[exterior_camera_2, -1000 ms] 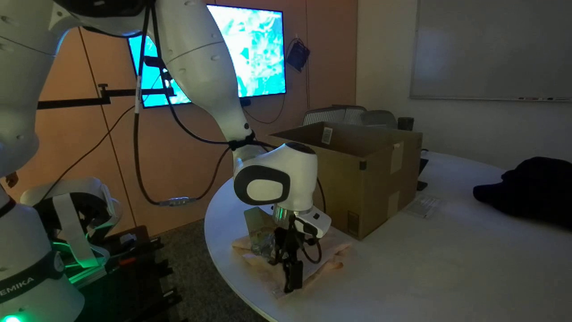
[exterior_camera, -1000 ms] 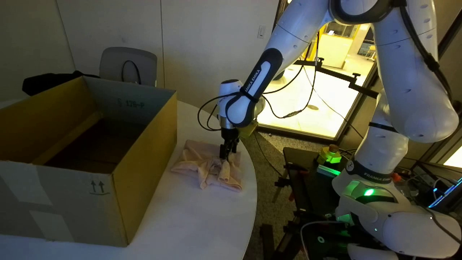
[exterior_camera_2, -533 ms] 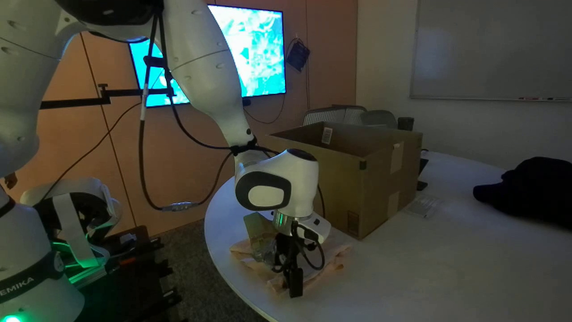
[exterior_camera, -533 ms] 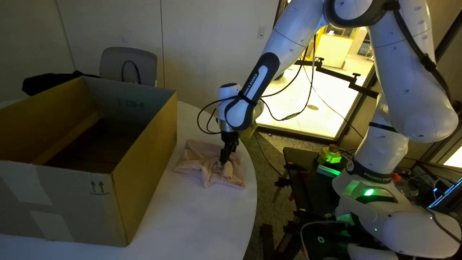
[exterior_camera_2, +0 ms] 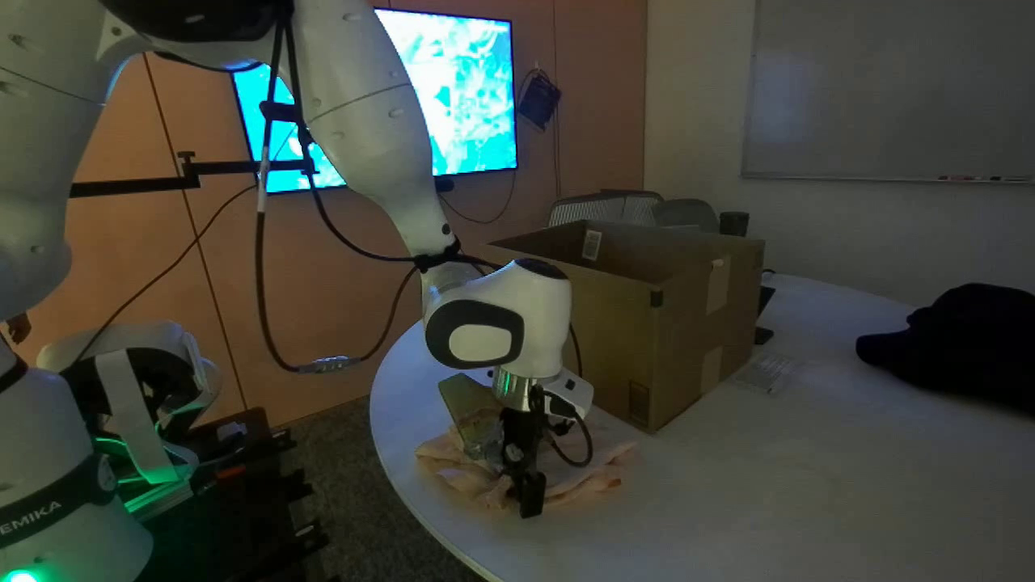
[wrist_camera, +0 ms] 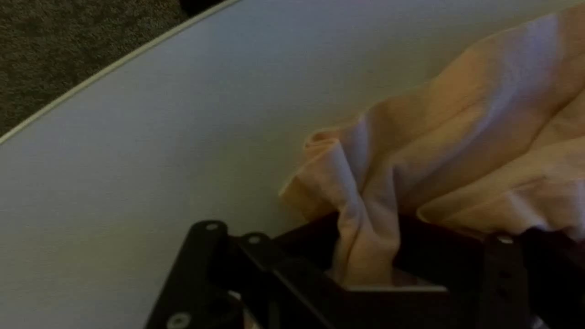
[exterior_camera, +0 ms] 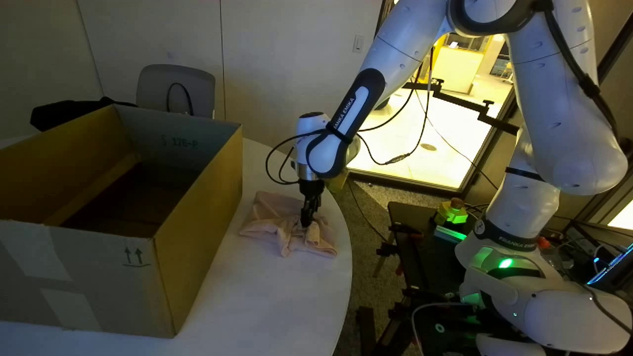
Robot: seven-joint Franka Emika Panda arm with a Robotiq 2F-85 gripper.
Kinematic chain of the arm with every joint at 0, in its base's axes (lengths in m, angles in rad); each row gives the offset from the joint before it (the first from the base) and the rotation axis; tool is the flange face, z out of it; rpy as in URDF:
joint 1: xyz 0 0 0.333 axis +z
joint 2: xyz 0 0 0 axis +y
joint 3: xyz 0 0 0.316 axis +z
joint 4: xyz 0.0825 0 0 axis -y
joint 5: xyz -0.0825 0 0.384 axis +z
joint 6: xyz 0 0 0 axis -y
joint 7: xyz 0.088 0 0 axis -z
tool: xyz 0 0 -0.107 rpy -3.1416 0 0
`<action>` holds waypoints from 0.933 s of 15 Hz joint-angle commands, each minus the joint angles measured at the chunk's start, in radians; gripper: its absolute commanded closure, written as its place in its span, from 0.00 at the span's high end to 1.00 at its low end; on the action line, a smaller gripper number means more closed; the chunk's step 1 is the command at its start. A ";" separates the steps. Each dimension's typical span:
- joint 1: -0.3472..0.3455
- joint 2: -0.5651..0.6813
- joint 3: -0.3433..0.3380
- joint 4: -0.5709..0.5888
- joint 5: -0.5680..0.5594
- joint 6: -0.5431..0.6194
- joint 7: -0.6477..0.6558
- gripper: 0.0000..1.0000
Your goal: Pick up the marker and wrap it on the cloth, then pick up the cloth and put it in the box
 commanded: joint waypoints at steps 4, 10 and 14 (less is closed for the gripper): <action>-0.022 -0.096 0.070 -0.075 0.015 0.055 -0.093 0.06; -0.021 -0.206 0.144 -0.154 0.024 0.145 -0.173 0.05; -0.018 -0.212 0.258 -0.140 0.051 0.175 -0.256 0.05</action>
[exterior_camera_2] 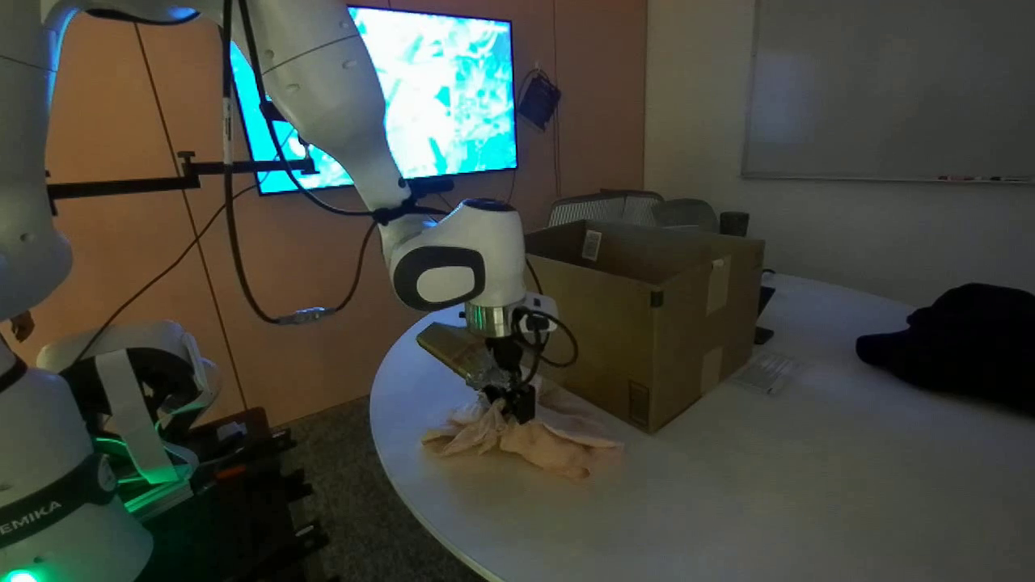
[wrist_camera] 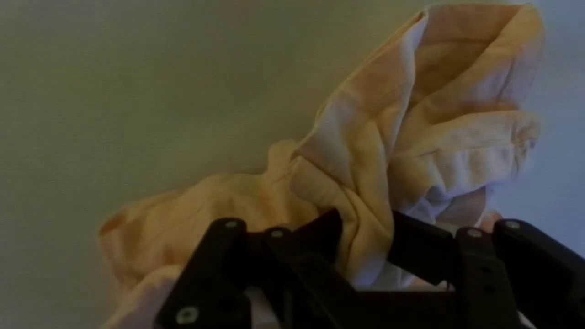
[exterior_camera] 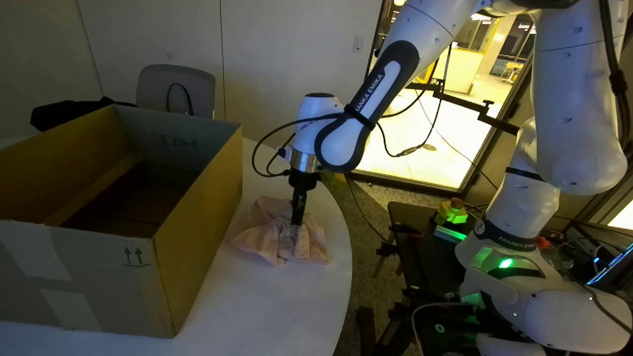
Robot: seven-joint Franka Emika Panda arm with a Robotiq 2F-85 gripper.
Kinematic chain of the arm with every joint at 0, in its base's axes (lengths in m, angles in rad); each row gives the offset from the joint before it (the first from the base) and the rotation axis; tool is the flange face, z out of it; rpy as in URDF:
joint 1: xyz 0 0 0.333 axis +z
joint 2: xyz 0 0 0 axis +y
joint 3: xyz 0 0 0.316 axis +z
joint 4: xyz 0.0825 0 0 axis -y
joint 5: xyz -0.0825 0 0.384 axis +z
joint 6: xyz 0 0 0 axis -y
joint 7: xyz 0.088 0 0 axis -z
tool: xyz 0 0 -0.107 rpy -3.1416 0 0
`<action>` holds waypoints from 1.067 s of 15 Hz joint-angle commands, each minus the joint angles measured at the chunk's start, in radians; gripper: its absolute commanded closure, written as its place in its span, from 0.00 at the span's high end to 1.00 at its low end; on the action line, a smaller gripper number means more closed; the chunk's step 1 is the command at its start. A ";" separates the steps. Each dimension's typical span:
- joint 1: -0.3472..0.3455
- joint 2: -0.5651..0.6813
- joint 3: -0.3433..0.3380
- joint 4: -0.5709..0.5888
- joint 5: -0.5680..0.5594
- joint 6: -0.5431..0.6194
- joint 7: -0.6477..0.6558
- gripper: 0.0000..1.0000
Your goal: Pick up the marker and wrap it on the cloth, then pick up the cloth and put it in the box
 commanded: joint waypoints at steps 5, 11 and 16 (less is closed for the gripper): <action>0.126 0.077 0.138 0.065 -0.044 -0.036 -0.073 0.05; 0.350 0.186 0.095 0.166 -0.199 -0.137 0.000 0.05; 0.410 0.194 0.077 0.214 -0.253 -0.195 0.022 0.29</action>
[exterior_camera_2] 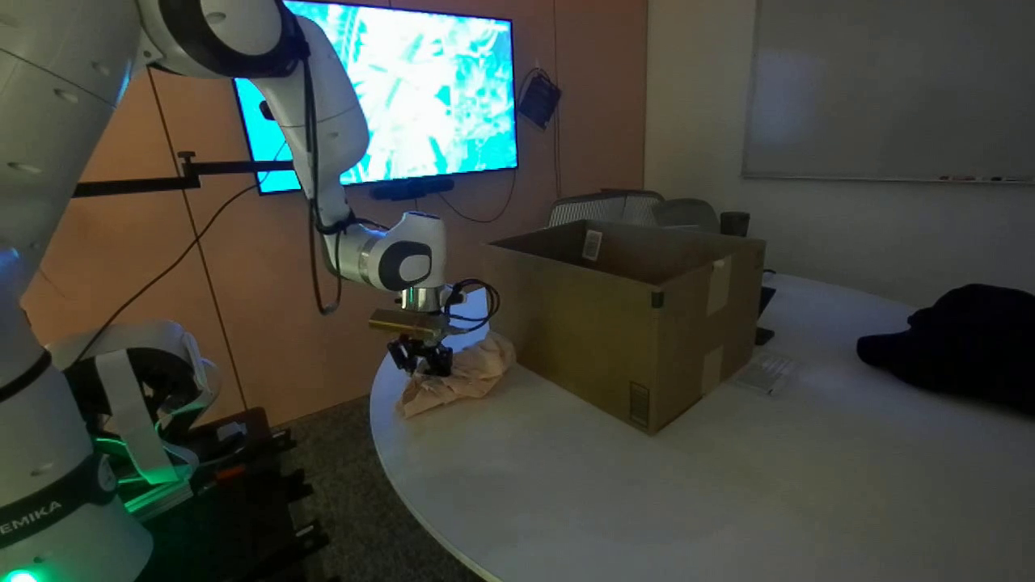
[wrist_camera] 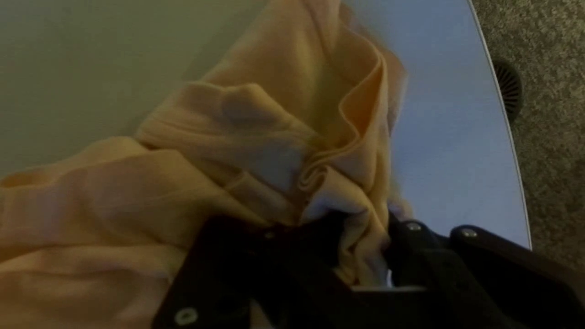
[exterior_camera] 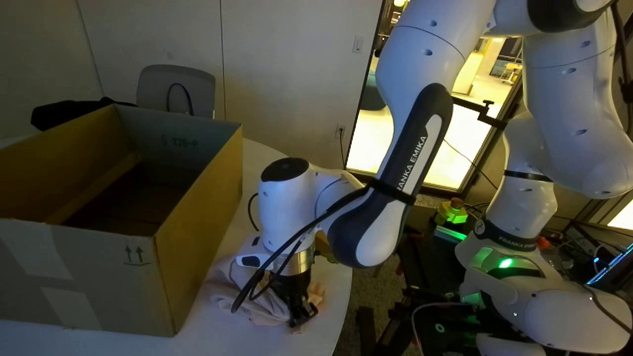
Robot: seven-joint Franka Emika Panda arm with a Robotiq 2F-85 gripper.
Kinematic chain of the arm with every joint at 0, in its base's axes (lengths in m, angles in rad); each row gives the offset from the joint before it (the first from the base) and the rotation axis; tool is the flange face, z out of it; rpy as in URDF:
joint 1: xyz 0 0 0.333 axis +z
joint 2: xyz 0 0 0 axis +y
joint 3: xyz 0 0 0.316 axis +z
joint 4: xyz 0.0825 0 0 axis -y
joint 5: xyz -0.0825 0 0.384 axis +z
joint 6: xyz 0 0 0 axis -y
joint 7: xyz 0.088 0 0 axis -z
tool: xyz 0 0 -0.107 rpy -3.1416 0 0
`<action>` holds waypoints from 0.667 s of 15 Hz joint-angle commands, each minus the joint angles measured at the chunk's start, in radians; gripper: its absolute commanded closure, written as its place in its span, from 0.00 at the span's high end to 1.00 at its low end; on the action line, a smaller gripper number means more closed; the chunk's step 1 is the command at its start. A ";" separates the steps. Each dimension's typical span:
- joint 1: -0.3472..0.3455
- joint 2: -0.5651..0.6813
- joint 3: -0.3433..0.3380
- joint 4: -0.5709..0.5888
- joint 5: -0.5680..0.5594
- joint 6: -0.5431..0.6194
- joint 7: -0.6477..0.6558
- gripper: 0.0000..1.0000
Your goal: Pick up the marker and wrap it on the cloth, then pick up the cloth and put it in the box
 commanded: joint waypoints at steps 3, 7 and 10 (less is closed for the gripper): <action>0.032 -0.024 -0.011 0.024 -0.036 -0.047 0.017 0.44; 0.024 -0.111 0.011 -0.021 -0.022 -0.035 0.019 0.78; 0.029 -0.164 0.004 -0.034 -0.027 -0.019 0.031 0.99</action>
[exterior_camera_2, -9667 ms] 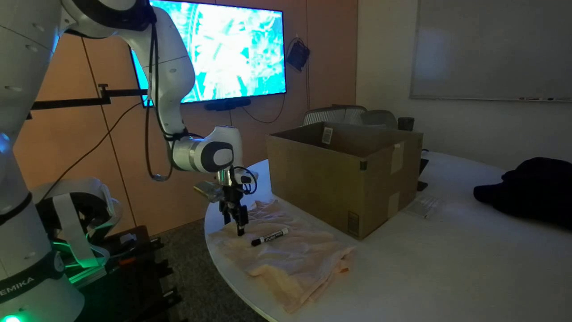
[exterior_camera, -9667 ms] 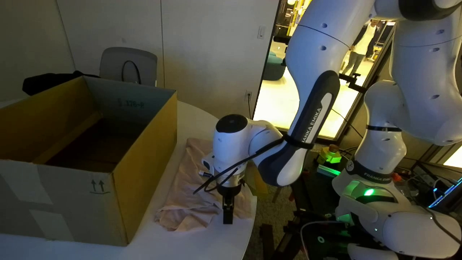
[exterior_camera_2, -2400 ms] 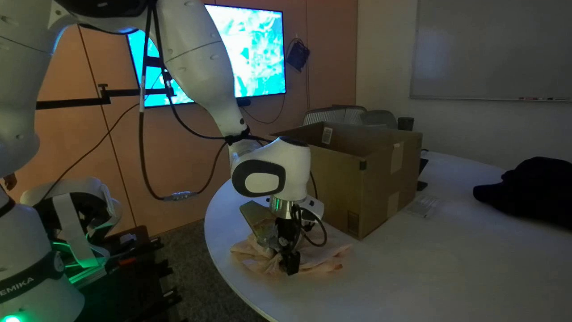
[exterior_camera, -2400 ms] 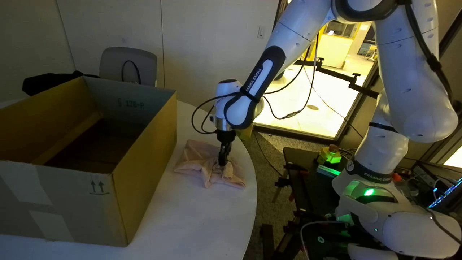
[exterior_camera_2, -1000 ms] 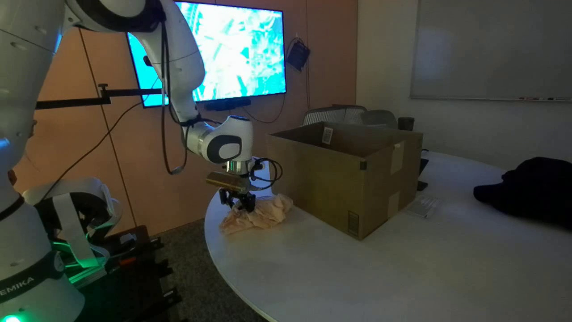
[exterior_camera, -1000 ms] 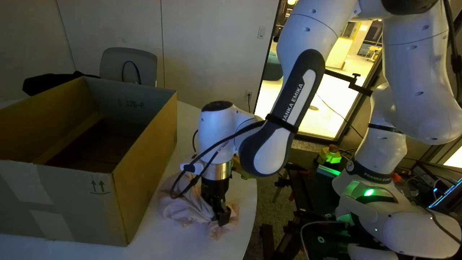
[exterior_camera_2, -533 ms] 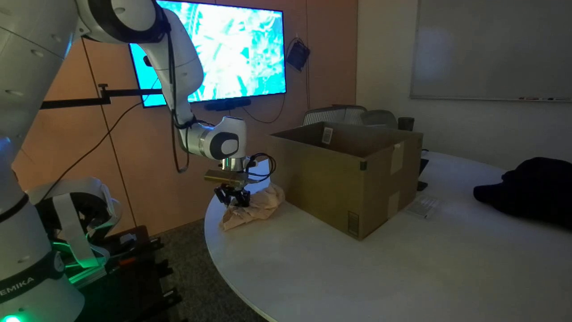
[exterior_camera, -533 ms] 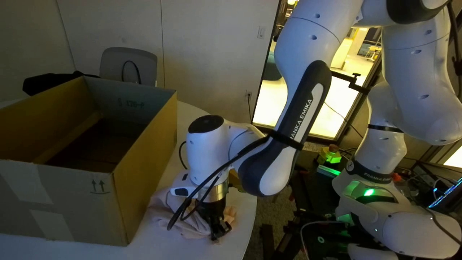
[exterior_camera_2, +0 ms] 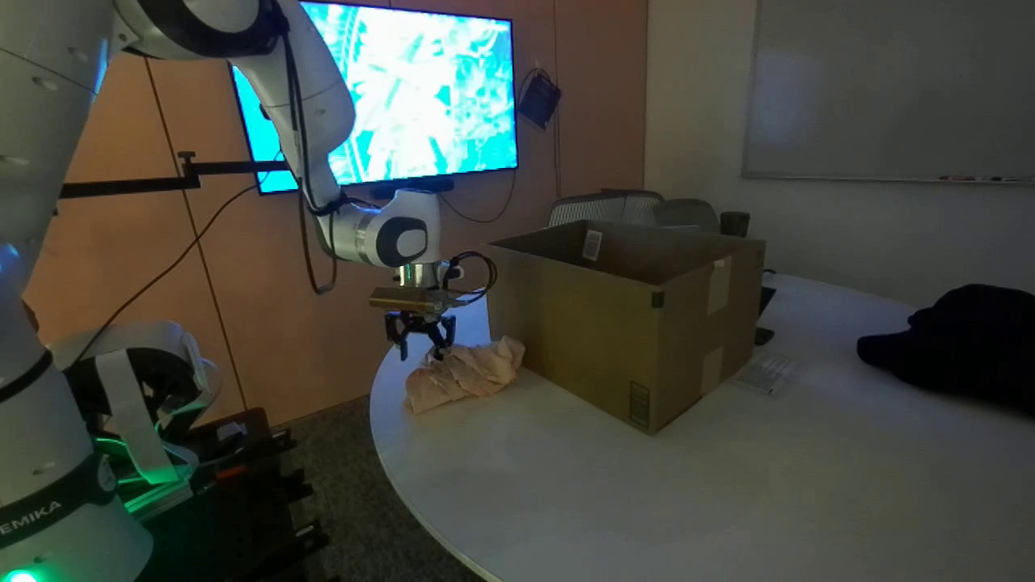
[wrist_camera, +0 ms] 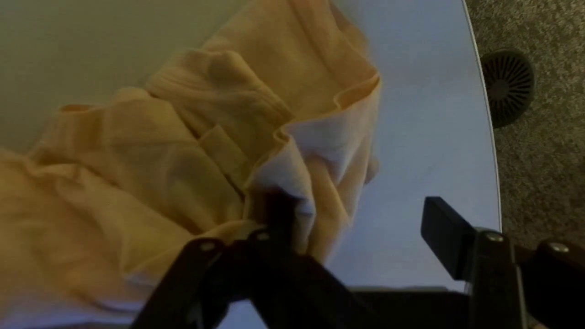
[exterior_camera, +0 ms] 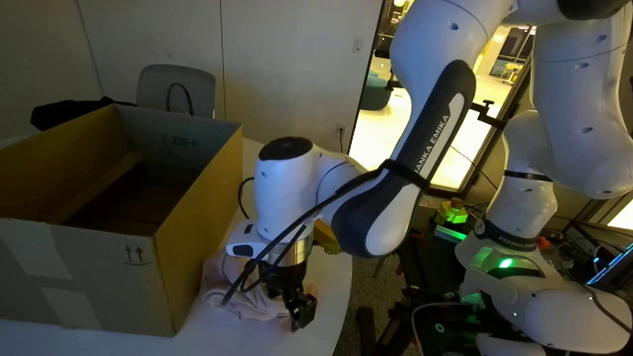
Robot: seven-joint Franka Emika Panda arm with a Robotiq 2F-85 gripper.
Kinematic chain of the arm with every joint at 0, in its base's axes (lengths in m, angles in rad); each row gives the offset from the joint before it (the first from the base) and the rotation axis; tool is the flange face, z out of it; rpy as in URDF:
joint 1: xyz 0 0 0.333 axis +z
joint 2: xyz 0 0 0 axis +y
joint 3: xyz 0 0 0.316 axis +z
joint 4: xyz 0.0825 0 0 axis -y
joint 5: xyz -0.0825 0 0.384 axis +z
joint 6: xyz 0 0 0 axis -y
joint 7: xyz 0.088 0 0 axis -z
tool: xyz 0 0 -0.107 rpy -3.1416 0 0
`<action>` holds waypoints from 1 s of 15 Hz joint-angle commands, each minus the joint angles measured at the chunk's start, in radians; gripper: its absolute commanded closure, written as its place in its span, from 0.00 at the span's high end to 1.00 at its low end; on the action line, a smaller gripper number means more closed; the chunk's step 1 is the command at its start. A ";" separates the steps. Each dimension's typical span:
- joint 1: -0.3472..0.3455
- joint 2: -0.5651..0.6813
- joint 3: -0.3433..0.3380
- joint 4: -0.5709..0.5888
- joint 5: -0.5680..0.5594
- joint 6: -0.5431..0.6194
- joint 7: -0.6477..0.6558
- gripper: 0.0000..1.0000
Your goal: Pick up the marker and wrap it on the cloth, then pick up the cloth and put it in the box
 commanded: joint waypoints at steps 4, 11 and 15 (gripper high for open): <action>0.015 -0.099 -0.027 -0.024 -0.014 0.007 0.070 1.00; 0.018 -0.004 -0.094 0.063 0.022 -0.014 0.253 1.00; 0.010 0.080 -0.107 0.125 0.076 0.005 0.326 1.00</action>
